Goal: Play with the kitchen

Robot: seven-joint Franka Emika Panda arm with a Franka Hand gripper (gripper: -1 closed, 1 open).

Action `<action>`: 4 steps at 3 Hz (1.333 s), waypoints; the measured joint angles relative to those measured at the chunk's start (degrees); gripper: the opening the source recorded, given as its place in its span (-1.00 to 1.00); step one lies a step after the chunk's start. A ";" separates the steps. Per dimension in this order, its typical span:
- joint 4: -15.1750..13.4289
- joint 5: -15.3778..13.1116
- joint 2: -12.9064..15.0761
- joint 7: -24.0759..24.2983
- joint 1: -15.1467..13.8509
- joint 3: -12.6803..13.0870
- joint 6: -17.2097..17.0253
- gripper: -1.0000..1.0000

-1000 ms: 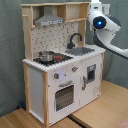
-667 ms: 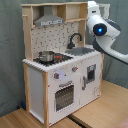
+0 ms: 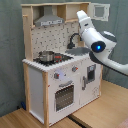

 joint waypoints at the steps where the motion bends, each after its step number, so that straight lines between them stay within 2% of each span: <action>1: 0.34 -0.17 -0.78 -2.95 2.02 1.91 4.77 1.00; 2: -0.87 -0.98 -0.77 -6.10 5.38 3.55 7.51 1.00; 4: -9.12 -4.08 -0.77 -6.71 12.88 8.50 12.91 1.00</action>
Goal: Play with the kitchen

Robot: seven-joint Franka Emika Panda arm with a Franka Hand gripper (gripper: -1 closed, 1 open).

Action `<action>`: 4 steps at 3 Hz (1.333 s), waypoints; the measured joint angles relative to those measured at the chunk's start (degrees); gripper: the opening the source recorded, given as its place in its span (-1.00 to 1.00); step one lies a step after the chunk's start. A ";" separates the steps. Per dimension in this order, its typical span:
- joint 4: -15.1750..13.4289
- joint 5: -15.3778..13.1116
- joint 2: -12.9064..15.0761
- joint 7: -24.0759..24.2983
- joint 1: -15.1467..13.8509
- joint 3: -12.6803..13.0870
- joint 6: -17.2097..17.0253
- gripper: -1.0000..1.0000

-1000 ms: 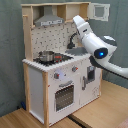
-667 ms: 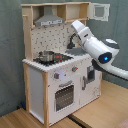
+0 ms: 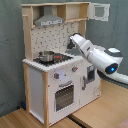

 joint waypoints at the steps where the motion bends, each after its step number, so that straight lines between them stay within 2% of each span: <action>1: -4.96 -0.78 0.01 0.00 3.01 1.96 3.28 1.00; 3: -13.15 -0.90 0.07 0.40 7.48 5.22 10.49 1.00; 4: -15.72 -0.84 0.40 4.26 9.49 6.61 14.23 1.00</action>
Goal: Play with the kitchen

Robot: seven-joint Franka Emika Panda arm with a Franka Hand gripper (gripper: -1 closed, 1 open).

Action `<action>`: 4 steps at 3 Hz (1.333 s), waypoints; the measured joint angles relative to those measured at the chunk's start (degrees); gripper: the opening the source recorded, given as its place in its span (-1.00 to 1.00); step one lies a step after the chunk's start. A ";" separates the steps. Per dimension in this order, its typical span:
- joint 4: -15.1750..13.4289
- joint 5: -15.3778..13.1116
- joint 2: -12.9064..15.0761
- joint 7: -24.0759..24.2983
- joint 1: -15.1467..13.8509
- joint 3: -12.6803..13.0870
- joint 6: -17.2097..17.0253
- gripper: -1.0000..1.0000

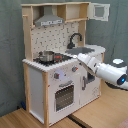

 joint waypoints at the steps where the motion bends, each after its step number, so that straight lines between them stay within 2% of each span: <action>1: -1.92 0.00 0.03 5.40 1.37 1.21 2.59 1.00; 3: -5.64 0.00 -0.03 16.80 2.30 3.65 7.93 1.00; 4: -7.22 0.00 -0.39 22.92 2.27 4.64 9.23 1.00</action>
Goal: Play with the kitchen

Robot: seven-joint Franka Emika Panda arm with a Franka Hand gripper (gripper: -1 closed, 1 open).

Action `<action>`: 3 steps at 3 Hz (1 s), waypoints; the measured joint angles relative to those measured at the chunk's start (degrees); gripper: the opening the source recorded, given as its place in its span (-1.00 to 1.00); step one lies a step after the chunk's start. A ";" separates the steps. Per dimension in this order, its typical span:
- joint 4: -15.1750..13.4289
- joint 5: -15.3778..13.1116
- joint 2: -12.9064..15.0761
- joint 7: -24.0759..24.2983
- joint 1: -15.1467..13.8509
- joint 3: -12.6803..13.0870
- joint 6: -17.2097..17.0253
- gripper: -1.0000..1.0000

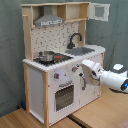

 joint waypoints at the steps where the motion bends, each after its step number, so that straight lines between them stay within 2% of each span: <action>1: -1.23 0.00 -0.27 6.55 -0.02 1.69 0.01 1.00; 3: -2.59 0.00 -0.27 18.92 -0.78 7.12 -0.38 1.00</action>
